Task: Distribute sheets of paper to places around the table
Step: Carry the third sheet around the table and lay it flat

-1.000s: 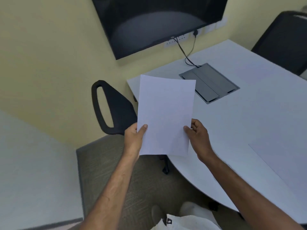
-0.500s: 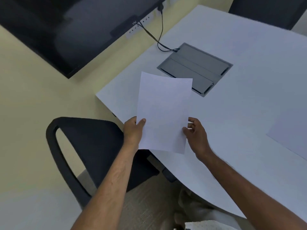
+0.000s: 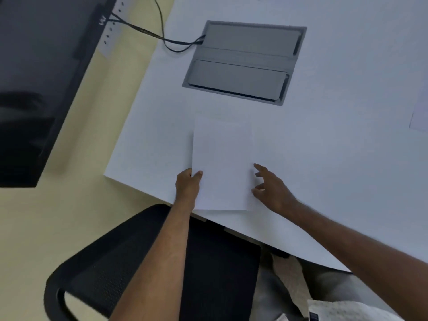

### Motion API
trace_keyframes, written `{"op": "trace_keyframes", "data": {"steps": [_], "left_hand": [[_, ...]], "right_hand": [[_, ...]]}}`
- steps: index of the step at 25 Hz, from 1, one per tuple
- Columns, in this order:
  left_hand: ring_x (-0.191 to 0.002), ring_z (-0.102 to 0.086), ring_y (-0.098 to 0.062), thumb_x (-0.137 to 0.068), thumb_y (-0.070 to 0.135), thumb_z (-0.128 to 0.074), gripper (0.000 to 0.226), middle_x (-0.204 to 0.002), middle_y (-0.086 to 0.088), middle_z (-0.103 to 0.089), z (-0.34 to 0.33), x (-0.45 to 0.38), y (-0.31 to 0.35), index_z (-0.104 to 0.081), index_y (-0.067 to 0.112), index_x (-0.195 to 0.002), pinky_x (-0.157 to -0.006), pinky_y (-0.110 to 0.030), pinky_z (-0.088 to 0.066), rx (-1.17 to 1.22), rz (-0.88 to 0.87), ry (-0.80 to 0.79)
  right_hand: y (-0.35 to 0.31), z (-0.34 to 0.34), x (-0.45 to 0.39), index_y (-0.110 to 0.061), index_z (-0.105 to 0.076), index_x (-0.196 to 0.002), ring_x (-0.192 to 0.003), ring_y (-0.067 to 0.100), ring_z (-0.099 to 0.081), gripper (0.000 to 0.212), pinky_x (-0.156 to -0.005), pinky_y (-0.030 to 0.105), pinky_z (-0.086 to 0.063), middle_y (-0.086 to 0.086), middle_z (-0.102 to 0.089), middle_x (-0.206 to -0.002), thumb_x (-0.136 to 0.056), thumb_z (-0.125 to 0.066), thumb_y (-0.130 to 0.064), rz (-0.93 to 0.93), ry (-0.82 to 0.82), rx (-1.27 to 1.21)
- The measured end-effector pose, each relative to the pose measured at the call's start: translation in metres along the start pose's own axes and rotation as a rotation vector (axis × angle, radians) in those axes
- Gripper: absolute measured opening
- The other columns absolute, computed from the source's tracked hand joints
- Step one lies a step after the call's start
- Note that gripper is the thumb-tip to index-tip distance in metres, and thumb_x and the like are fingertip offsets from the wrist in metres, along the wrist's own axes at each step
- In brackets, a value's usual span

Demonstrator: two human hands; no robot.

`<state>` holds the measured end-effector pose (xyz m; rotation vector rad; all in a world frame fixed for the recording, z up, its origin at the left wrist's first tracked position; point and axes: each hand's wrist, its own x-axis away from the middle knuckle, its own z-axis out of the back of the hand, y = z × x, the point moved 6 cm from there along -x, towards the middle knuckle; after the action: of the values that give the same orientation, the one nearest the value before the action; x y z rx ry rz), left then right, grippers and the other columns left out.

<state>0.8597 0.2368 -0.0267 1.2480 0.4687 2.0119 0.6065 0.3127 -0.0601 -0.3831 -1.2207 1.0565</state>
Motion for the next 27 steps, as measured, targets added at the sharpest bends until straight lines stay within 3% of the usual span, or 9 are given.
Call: {"op": "trace_keyframes", "data": {"steps": [4,7,11,13,14,16,20,27], "left_hand": [[-0.092,-0.066,-0.026,-0.099,0.019,-0.063,0.016,-0.095,-0.003,-0.070,0.003,-0.048,-0.009,-0.064,0.018,-0.083,-0.092,-0.044,-0.056,-0.076,-0.030,-0.046],[-0.085,-0.055,-0.019,-0.098,0.020,-0.064,0.009,-0.091,-0.007,-0.059,0.004,-0.074,-0.009,-0.057,0.019,-0.093,-0.080,-0.037,-0.048,-0.124,-0.091,-0.069],[-0.080,-0.058,-0.020,-0.098,0.021,-0.063,0.019,-0.080,0.003,-0.063,0.006,-0.089,-0.007,-0.062,0.016,-0.080,-0.066,-0.021,-0.044,-0.226,-0.193,-0.012],[-0.101,-0.062,-0.022,-0.099,0.020,-0.063,0.011,-0.103,0.001,-0.067,0.009,-0.084,-0.002,-0.066,0.014,-0.108,-0.080,-0.024,-0.049,-0.298,-0.280,0.049],[-0.117,-0.059,-0.023,-0.099,0.019,-0.064,0.029,-0.123,-0.003,-0.064,0.010,-0.082,0.001,-0.060,0.012,-0.127,-0.092,-0.030,-0.050,-0.374,-0.345,0.084],[-0.135,-0.046,-0.026,-0.100,0.018,-0.063,0.050,-0.148,-0.009,-0.050,0.009,-0.077,0.004,-0.047,0.013,-0.147,-0.108,-0.041,-0.046,-0.587,-0.473,0.098],[-0.150,-0.029,-0.029,-0.103,0.015,-0.058,0.053,-0.163,-0.010,-0.035,-0.005,-0.074,-0.004,-0.043,0.012,-0.153,-0.117,-0.045,-0.037,-0.899,-0.648,-0.064],[-0.152,-0.028,-0.029,-0.104,0.016,-0.057,0.053,-0.166,-0.010,-0.033,-0.008,-0.078,-0.008,-0.041,0.012,-0.154,-0.116,-0.047,-0.038,-0.977,-0.669,-0.076]], "right_hand": [[0.003,-0.026,-0.010,-0.027,-0.027,-0.159,-0.132,0.024,-0.050,0.074,-0.104,0.043,-0.052,0.002,-0.034,-0.159,-0.097,-0.066,-0.025,0.073,0.047,0.255],[-0.004,-0.037,-0.020,-0.016,-0.034,-0.158,-0.147,0.033,-0.033,0.072,-0.115,0.045,-0.042,0.009,-0.030,-0.166,-0.096,-0.067,-0.029,0.210,0.148,0.463],[-0.007,-0.051,-0.038,-0.014,-0.028,-0.161,-0.159,0.034,-0.016,0.074,-0.127,0.046,-0.024,0.010,-0.018,-0.172,-0.101,-0.058,-0.043,0.227,0.136,0.683],[-0.008,-0.054,-0.043,-0.014,-0.027,-0.161,-0.159,0.033,-0.014,0.074,-0.127,0.045,-0.023,0.010,-0.017,-0.172,-0.101,-0.056,-0.045,0.225,0.150,0.700],[-0.010,-0.055,-0.045,-0.014,-0.028,-0.161,-0.159,0.034,-0.015,0.074,-0.127,0.046,-0.023,0.010,-0.017,-0.172,-0.101,-0.056,-0.045,0.226,0.157,0.700],[-0.012,-0.055,-0.047,-0.013,-0.029,-0.161,-0.159,0.034,-0.016,0.074,-0.126,0.047,-0.023,0.011,-0.018,-0.172,-0.101,-0.057,-0.045,0.219,0.168,0.697],[-0.017,-0.056,-0.049,-0.013,-0.028,-0.161,-0.160,0.034,-0.014,0.074,-0.127,0.046,-0.021,0.011,-0.017,-0.172,-0.101,-0.057,-0.046,0.199,0.177,0.696],[-0.019,-0.057,-0.050,-0.015,-0.026,-0.162,-0.160,0.031,-0.011,0.074,-0.128,0.045,-0.019,0.009,-0.014,-0.173,-0.102,-0.053,-0.048,0.184,0.179,0.698]]}}
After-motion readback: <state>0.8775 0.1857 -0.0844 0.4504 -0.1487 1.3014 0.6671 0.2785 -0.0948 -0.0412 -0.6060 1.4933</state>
